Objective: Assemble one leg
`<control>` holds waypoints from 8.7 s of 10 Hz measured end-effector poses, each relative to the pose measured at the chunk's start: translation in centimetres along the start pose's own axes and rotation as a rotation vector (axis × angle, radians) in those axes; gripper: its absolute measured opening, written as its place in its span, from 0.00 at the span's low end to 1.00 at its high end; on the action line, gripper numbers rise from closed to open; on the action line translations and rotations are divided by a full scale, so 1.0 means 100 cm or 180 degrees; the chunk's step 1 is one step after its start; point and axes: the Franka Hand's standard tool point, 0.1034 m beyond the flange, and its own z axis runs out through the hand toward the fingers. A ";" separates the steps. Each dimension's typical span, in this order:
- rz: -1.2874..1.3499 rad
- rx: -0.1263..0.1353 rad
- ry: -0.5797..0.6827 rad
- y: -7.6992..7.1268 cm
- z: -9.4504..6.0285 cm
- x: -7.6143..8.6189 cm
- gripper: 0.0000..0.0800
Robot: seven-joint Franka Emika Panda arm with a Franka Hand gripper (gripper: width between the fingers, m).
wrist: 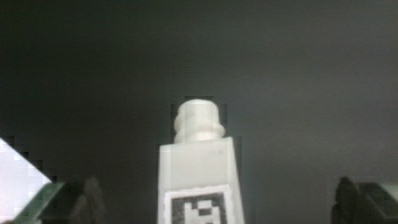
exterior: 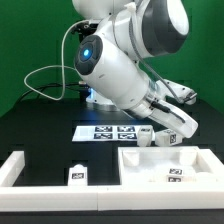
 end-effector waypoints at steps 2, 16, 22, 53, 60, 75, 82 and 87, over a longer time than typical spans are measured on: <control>0.0009 0.0004 0.0000 0.001 0.001 0.001 0.81; 0.0130 0.0283 -0.0240 0.014 -0.002 0.012 0.81; 0.0260 0.0320 -0.0271 0.024 0.015 0.015 0.81; -0.2041 0.0120 0.3540 -0.152 -0.179 -0.034 0.35; -0.3075 -0.0118 0.4055 -0.175 -0.158 -0.031 0.35; -0.3253 -0.0169 0.4344 -0.179 -0.122 0.014 0.35; -0.3219 -0.0058 0.4534 -0.179 -0.113 0.023 0.35; -0.3330 -0.0410 0.4082 -0.180 -0.137 -0.003 0.78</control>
Offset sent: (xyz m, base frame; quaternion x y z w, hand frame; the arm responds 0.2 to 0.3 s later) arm -0.0064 0.0021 -0.0092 0.0545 -0.0125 -0.0023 0.9984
